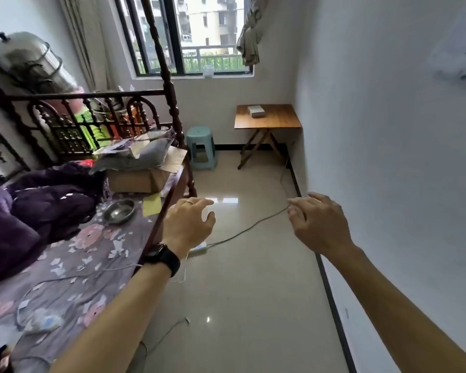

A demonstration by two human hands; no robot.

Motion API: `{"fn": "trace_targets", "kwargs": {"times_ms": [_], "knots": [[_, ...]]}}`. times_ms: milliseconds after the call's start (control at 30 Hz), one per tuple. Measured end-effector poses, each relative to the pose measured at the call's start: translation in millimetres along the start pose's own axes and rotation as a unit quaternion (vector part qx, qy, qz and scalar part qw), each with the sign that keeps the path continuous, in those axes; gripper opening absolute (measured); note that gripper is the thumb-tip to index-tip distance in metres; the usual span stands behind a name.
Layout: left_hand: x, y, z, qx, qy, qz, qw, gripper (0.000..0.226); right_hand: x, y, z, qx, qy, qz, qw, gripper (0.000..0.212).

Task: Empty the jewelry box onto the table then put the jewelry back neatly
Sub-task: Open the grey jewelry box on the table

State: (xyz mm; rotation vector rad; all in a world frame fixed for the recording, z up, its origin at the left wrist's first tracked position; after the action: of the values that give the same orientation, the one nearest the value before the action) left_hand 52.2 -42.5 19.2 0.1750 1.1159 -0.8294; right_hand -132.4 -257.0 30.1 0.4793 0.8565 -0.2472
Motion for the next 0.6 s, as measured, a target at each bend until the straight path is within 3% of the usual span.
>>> {"fn": "trace_targets", "kwargs": {"times_ms": [600], "knots": [[117.2, 74.8, 285.7, -0.006, 0.011, -0.017, 1.000, 0.039, 175.3, -19.7, 260.0, 0.012, 0.012, -0.020, 1.000, 0.033]]}}
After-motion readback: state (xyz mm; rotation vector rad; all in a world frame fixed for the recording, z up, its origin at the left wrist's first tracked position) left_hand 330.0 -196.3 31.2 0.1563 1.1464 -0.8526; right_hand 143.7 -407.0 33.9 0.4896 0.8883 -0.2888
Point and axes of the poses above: each hand's wrist, its own z-axis towards the middle knuckle, its own x-axis out of the palm, y = z × x, the point moved 7 cm from there along z, towards the middle knuckle, and after that the axes turned 12 degrees about -y, right-handed, at the moved point
